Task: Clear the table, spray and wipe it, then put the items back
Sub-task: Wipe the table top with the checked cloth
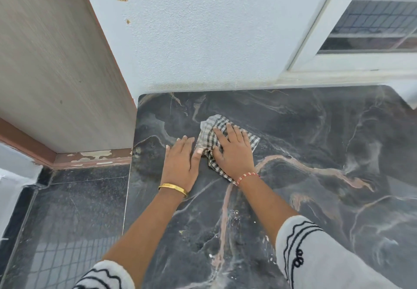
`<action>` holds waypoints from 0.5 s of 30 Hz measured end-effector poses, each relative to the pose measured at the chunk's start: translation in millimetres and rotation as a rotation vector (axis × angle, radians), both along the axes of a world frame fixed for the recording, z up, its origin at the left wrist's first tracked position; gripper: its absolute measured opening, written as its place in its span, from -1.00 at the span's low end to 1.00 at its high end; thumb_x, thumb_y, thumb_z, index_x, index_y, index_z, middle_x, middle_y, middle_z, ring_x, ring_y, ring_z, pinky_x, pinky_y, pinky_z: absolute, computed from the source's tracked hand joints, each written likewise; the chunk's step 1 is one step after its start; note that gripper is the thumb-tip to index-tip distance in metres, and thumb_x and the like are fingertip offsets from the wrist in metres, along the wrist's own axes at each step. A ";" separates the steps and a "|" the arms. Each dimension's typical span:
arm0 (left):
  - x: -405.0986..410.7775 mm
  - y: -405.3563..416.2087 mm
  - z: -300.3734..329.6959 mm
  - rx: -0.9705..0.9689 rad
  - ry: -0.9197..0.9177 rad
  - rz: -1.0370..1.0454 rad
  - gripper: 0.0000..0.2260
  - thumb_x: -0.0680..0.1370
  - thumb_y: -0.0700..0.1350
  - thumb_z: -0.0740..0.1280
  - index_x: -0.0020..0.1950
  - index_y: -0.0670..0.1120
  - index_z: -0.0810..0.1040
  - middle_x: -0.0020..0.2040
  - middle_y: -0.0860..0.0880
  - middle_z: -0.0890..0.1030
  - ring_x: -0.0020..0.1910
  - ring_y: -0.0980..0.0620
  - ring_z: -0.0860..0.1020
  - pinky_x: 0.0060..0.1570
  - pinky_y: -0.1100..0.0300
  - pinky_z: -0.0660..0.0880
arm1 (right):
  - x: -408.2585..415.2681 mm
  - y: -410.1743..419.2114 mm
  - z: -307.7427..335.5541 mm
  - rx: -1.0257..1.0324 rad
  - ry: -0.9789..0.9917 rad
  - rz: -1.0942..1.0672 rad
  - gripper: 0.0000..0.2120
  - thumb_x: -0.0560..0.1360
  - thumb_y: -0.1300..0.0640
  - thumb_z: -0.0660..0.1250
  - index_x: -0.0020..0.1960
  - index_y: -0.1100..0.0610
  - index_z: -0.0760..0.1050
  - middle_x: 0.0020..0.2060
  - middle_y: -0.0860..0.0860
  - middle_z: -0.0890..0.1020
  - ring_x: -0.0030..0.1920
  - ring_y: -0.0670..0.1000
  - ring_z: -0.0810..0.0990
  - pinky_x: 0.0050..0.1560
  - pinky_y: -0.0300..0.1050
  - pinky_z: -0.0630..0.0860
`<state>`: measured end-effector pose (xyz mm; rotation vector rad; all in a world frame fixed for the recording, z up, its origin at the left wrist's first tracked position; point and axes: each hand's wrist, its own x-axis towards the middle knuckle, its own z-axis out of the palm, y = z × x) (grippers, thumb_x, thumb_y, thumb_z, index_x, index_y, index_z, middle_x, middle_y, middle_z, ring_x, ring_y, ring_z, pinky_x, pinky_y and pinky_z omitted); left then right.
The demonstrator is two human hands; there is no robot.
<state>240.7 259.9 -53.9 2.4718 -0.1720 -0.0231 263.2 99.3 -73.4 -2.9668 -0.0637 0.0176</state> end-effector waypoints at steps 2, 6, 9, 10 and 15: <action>-12.2 -17.9 1.3 0.004 0.012 -0.026 -0.23 0.41 0.28 -0.25 0.42 -0.12 0.29 0.45 -0.11 0.32 0.49 -0.05 0.17 0.48 -0.02 -0.03 | -16.1 -23.1 0.1 -0.006 -0.007 -0.061 -0.38 0.48 -0.12 -0.19 0.51 -0.01 0.12 0.50 0.16 0.17 0.51 0.16 0.08 0.50 0.09 -0.11; -35.0 -40.8 1.8 0.015 0.024 -0.099 -0.29 0.45 0.27 -0.20 0.41 -0.12 0.30 0.44 -0.11 0.33 0.48 -0.06 0.18 0.48 -0.05 -0.03 | -51.8 -50.6 -1.2 -0.002 -0.048 -0.176 -0.32 0.43 -0.15 -0.20 0.48 0.01 0.20 0.47 0.20 0.24 0.49 0.20 0.15 0.49 0.13 -0.03; -46.1 -38.0 3.9 0.039 0.013 -0.140 -0.23 0.41 0.28 -0.25 0.42 -0.12 0.29 0.46 -0.12 0.30 0.49 -0.07 0.17 0.48 -0.03 -0.06 | -69.7 -50.5 -1.3 0.015 -0.050 -0.303 -0.33 0.43 -0.14 -0.18 0.46 0.04 0.26 0.44 0.23 0.28 0.46 0.24 0.20 0.47 0.16 0.02; -50.5 -33.6 5.3 0.048 0.012 -0.150 -0.22 0.40 0.28 -0.26 0.42 -0.11 0.28 0.46 -0.12 0.29 0.49 -0.07 0.16 0.48 -0.03 -0.07 | -76.7 -47.5 -1.1 0.014 -0.053 -0.357 -0.33 0.43 -0.13 -0.18 0.45 0.05 0.28 0.43 0.25 0.30 0.45 0.25 0.22 0.46 0.17 0.04; -60.3 10.8 10.9 0.100 0.028 -0.152 -0.24 0.41 0.28 -0.25 0.43 -0.10 0.27 0.47 -0.10 0.28 0.50 -0.05 0.16 0.48 -0.02 -0.09 | -98.0 -5.4 -5.0 -0.006 -0.089 -0.606 -0.41 0.46 -0.06 -0.07 0.39 0.13 0.39 0.33 0.32 0.41 0.36 0.33 0.35 0.38 0.28 0.20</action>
